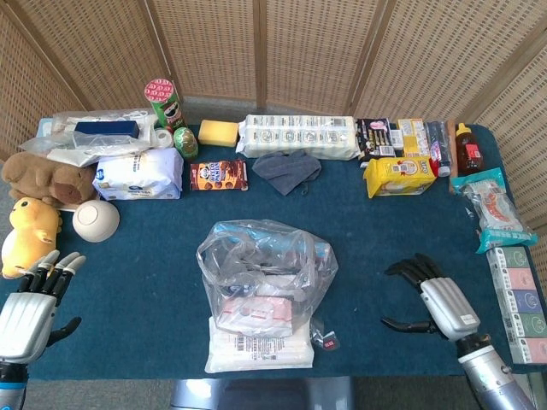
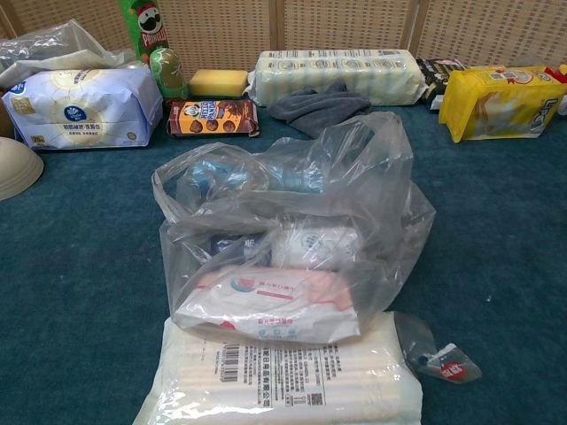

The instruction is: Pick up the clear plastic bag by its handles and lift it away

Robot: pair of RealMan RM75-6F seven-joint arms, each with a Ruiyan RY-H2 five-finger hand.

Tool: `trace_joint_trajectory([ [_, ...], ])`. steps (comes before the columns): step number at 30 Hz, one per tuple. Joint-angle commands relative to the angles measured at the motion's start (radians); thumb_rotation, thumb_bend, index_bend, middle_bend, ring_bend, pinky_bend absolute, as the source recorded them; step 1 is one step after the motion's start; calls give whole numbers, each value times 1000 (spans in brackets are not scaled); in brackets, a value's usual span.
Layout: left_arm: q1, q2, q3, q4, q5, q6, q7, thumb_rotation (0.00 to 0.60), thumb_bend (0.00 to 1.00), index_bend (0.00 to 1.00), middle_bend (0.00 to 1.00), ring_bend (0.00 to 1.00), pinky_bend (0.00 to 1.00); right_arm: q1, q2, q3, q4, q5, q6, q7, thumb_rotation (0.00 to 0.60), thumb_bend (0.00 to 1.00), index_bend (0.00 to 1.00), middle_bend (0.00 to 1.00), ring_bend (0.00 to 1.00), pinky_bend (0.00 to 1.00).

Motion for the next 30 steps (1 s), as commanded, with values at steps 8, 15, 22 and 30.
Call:
trace_joint_trajectory([
  [8,-45,9,-26,-29,-15,-46,15,600,74,77,137,34,99,192,-72,71,-49,115,-240,-54,178,99,230,217,132,33],
  [15,-60,2,-31,-24,-30,-61,10,600,74,78,138,34,99,261,-142,100,-30,235,-308,-122,183,98,230,217,131,32],
  [22,-68,-6,-32,-9,-48,-70,-4,600,74,78,138,34,99,306,-192,112,-7,313,-346,-143,179,97,230,216,131,32],
  [30,-76,-15,-31,6,-62,-79,-18,600,74,78,138,34,99,352,-219,147,-32,378,-387,-75,182,96,230,223,132,32],
])
